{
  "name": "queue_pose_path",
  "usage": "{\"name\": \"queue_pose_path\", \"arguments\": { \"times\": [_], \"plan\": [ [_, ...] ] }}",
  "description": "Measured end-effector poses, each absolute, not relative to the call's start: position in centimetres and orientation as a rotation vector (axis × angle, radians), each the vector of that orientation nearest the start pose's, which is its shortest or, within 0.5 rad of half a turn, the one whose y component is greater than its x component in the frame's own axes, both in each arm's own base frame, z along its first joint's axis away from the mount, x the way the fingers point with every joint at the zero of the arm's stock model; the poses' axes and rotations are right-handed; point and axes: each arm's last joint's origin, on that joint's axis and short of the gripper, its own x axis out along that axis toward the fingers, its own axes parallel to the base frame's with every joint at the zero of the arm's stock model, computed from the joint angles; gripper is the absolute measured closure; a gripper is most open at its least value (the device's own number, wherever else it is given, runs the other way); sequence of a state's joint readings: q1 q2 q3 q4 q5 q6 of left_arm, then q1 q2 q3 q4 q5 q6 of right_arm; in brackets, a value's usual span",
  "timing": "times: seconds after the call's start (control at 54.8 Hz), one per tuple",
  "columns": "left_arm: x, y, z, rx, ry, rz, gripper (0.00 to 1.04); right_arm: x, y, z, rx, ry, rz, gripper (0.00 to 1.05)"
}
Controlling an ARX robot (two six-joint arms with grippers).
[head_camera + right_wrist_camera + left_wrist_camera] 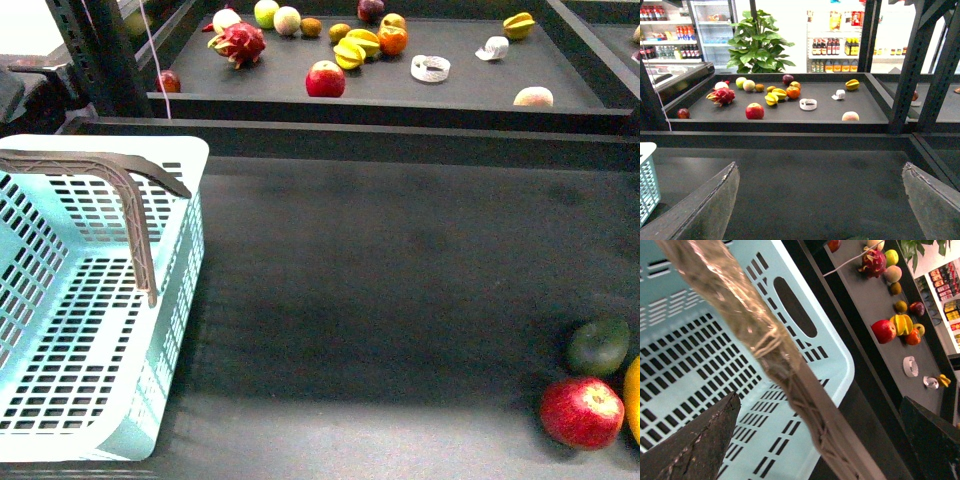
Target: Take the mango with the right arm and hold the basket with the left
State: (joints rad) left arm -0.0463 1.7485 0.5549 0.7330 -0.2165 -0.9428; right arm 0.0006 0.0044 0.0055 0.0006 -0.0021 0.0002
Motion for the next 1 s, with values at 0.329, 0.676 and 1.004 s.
{"name": "queue_pose_path", "arguments": {
  "times": [0.329,0.676,1.004],
  "plan": [
    [34.5,-0.9,9.6,-0.977,0.351,0.388,0.09,9.8,0.0,16.5,0.000,-0.002,0.003,0.08],
    [35.2,-0.5,8.8,-0.984,0.381,0.427,0.77,9.8,0.0,16.5,0.000,-0.002,0.003,0.08],
    [34.4,-2.4,9.4,-0.943,0.432,0.289,1.00,9.8,0.0,16.5,0.000,-0.002,0.002,0.08]
  ]
}}
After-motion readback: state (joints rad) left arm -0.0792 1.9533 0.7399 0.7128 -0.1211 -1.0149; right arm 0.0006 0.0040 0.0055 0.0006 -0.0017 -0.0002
